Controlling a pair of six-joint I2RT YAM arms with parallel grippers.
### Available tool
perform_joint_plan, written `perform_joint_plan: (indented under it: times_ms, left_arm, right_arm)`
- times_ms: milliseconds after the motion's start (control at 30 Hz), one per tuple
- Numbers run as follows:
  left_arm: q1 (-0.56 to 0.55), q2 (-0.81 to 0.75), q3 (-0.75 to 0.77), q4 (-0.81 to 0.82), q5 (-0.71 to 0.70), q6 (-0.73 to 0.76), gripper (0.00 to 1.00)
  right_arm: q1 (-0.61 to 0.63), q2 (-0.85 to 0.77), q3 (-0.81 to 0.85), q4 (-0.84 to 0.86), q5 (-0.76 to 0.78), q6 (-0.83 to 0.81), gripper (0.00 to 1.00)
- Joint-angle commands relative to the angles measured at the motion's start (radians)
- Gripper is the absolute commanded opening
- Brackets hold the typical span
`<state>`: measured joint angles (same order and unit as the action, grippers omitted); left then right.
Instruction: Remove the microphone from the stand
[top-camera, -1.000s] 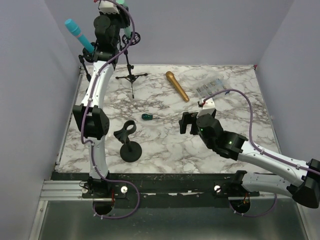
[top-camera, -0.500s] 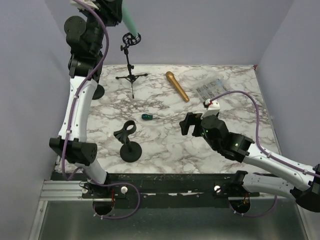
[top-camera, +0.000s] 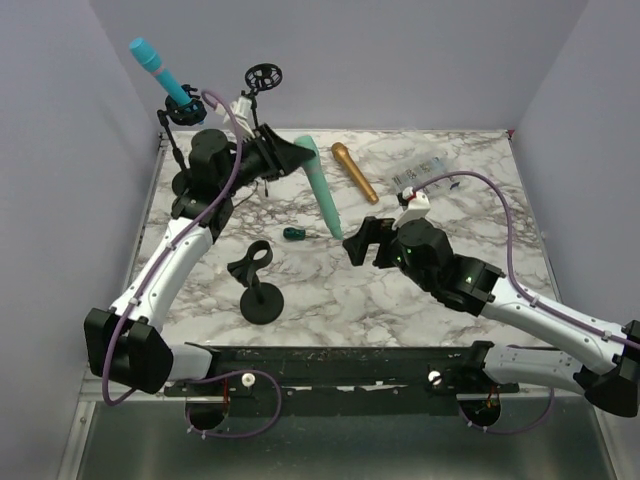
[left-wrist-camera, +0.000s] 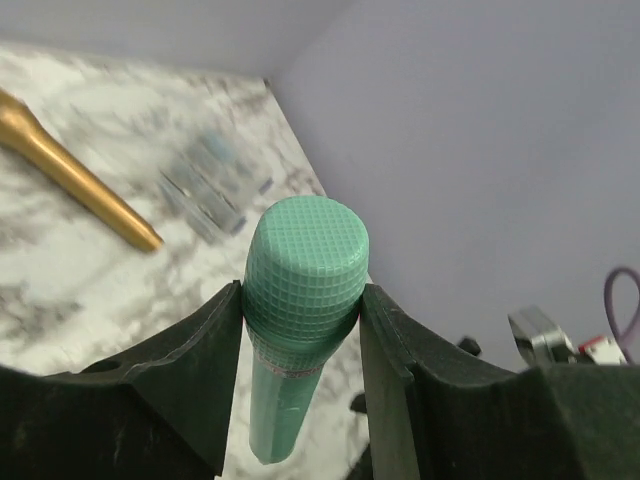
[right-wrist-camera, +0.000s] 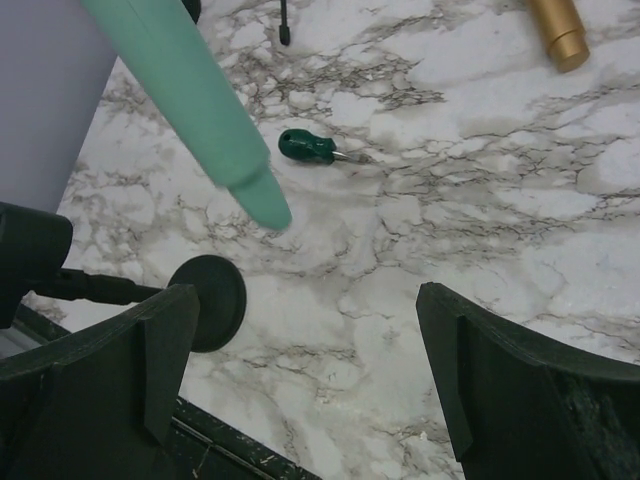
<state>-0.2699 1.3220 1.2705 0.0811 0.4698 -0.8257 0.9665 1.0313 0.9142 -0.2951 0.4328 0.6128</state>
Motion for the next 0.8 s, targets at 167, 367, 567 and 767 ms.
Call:
perform_joint_plan:
  times_ms: [167, 367, 567, 767]
  left_arm:
    - [-0.094, -0.108, -0.203, 0.164, 0.269, -0.127, 0.0]
    - [-0.104, -0.096, -0.261, 0.201, 0.338, -0.139, 0.0]
    - [-0.145, -0.071, -0.29, 0.21, 0.366, -0.166, 0.0]
    - [-0.16, -0.088, -0.272, 0.144, 0.342, -0.102, 0.0]
  right_arm:
    - [-0.006, 0.033, 0.022, 0.105, -0.163, -0.014, 0.89]
    - [-0.006, 0.042, 0.0, 0.199, -0.137, -0.045, 0.78]
    - [-0.008, 0.104, 0.006, 0.319, -0.199, -0.081, 0.65]
    - [-0.008, 0.158, 0.03, 0.318, -0.18, -0.083, 0.41]
